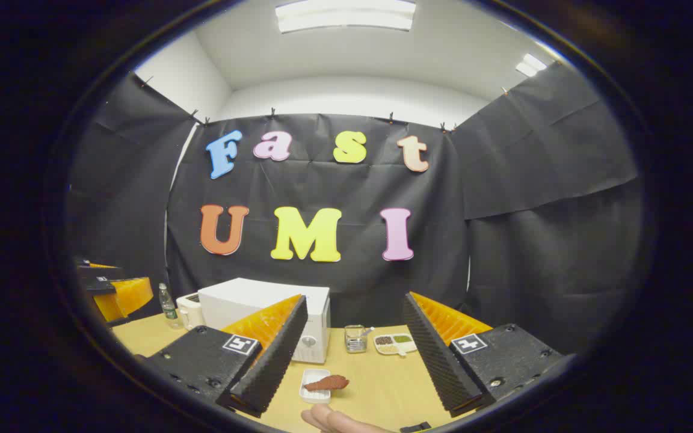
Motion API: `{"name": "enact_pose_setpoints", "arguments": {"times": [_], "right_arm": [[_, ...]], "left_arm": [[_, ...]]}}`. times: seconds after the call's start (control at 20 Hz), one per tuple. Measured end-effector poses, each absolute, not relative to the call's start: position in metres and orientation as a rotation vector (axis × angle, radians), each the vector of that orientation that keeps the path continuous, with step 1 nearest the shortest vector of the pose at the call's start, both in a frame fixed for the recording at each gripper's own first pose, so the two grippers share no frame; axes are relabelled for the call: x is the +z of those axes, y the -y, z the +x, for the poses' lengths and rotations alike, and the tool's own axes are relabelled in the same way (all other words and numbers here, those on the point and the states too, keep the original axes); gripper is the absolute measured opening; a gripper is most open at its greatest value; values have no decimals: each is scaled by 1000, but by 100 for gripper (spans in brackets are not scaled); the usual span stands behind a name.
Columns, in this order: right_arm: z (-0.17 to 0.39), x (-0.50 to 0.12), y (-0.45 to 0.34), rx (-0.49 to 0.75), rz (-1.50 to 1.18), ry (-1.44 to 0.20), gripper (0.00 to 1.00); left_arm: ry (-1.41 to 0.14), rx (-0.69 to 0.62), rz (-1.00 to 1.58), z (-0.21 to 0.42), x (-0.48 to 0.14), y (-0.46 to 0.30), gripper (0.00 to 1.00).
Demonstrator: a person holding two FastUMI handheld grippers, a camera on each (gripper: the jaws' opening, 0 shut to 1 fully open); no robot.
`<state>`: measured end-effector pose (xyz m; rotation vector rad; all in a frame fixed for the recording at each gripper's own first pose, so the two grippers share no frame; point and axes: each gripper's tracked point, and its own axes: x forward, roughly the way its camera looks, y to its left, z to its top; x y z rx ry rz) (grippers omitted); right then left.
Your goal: Open the microwave oven with the left hand, put the food in, and close the microwave oven.
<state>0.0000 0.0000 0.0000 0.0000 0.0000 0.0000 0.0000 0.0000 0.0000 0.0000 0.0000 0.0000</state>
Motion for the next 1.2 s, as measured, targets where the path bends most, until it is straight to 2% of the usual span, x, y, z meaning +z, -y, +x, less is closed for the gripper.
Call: {"name": "enact_pose_setpoints", "arguments": {"times": [0.05,0.1,0.25,0.3,0.35,0.4,0.55,0.6,0.7,0.75,0.8,0.9,0.95,1.0,1.2], "right_arm": [[-2,2,5,-11,-7,9,92],[-3,5,11,-24,-12,20,100],[-6,7,27,-63,-19,33,100],[-8,8,29,-64,-8,36,92],[-9,9,27,-57,0,35,92],[-9,8,29,-59,3,31,100],[-10,9,35,-59,1,39,100],[-11,11,37,-62,-1,43,92],[-11,11,37,-61,-1,48,92],[-12,10,38,-58,0,50,100],[-12,10,38,-57,1,54,92],[-10,9,43,-67,-7,65,92],[-9,8,47,-78,-13,70,100],[-7,6,50,-87,-20,73,100],[-1,-2,59,-88,-23,74,100]], "left_arm": [[7,-1,0,0,3,-2,93],[6,-5,0,0,4,-4,93],[4,-10,-9,-2,6,-8,93],[11,-7,-10,-3,9,-10,93],[13,-6,-9,-4,9,-10,93],[12,-9,-10,-4,7,-9,93],[2,-19,-5,-2,3,-7,93],[2,-22,0,0,2,-6,93],[0,-29,15,3,-1,-2,93],[-3,-32,20,5,-3,-1,93],[-5,-36,23,8,-5,2,92],[-3,-53,20,19,-11,10,92],[-7,-62,23,25,-15,14,87],[-17,-67,30,35,-20,18,92],[-72,-86,36,77,-46,37,92]]}}
